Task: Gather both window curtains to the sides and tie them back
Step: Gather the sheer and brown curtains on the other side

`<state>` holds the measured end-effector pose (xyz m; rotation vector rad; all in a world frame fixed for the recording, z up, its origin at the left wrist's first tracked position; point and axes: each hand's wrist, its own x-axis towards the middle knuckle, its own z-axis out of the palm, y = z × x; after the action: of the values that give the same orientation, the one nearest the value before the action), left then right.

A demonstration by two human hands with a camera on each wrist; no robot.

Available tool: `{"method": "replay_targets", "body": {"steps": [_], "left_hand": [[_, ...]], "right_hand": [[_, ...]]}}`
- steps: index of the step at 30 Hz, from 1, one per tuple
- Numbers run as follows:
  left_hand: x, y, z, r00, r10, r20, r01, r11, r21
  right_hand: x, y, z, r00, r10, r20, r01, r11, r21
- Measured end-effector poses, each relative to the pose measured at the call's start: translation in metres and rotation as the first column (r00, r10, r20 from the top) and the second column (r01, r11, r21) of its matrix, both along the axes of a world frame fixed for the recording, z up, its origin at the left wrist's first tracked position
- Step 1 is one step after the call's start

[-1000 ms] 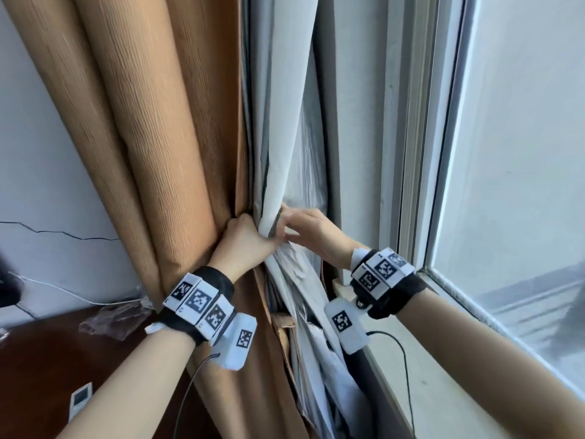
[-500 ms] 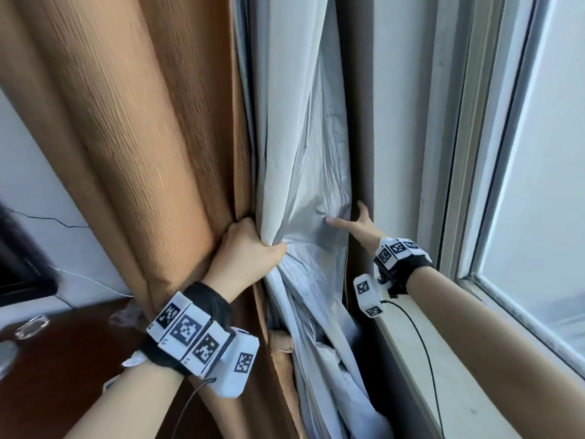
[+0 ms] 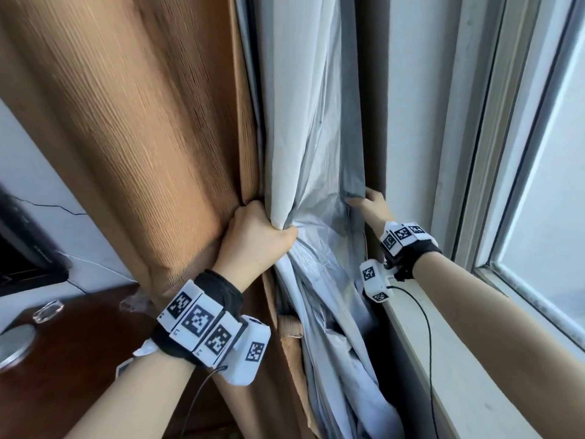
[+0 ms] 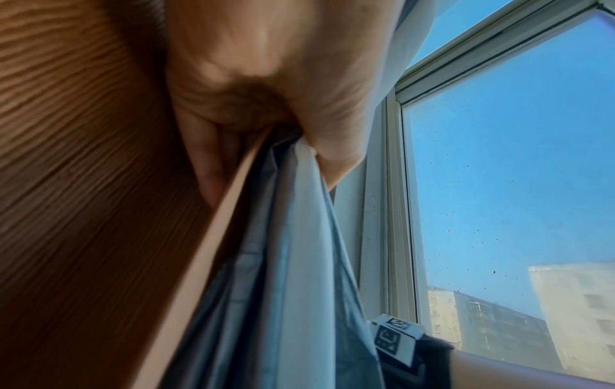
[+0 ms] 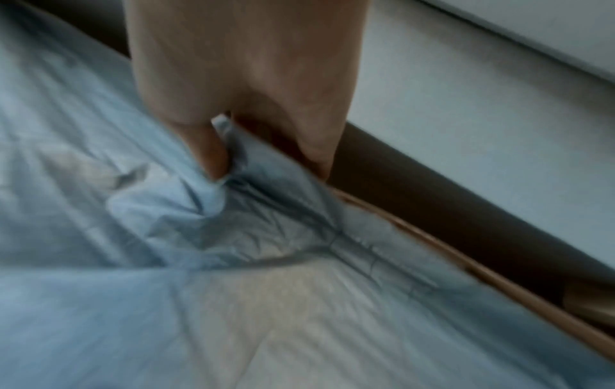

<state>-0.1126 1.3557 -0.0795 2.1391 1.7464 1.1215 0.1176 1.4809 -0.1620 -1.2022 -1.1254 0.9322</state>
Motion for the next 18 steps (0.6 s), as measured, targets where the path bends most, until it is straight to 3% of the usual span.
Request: {"method": "replay_targets", "body": {"steps": [3, 7, 14, 18], "left_hand": [[0.011, -0.006, 0.002, 0.997, 0.078, 0.017, -0.078, 0.997, 0.020], [0.026, -0.015, 0.007, 0.988, 0.152, 0.030, -0.152, 0.988, -0.005], [0.035, -0.013, 0.006, 0.993, 0.088, 0.082, -0.081, 0.994, -0.078], [0.034, -0.015, 0.007, 0.999, 0.036, 0.041, -0.031, 0.991, -0.130]], "right_hand": [[-0.006, -0.033, 0.009, 0.999, -0.033, -0.012, 0.033, 0.999, 0.022], [-0.012, -0.083, 0.015, 0.987, -0.093, 0.134, 0.079, 0.992, 0.101], [-0.024, -0.145, 0.032, 0.938, 0.018, 0.345, -0.067, 0.989, 0.131], [-0.032, -0.172, 0.044, 0.906, 0.023, 0.423, -0.109, 0.978, 0.180]]}}
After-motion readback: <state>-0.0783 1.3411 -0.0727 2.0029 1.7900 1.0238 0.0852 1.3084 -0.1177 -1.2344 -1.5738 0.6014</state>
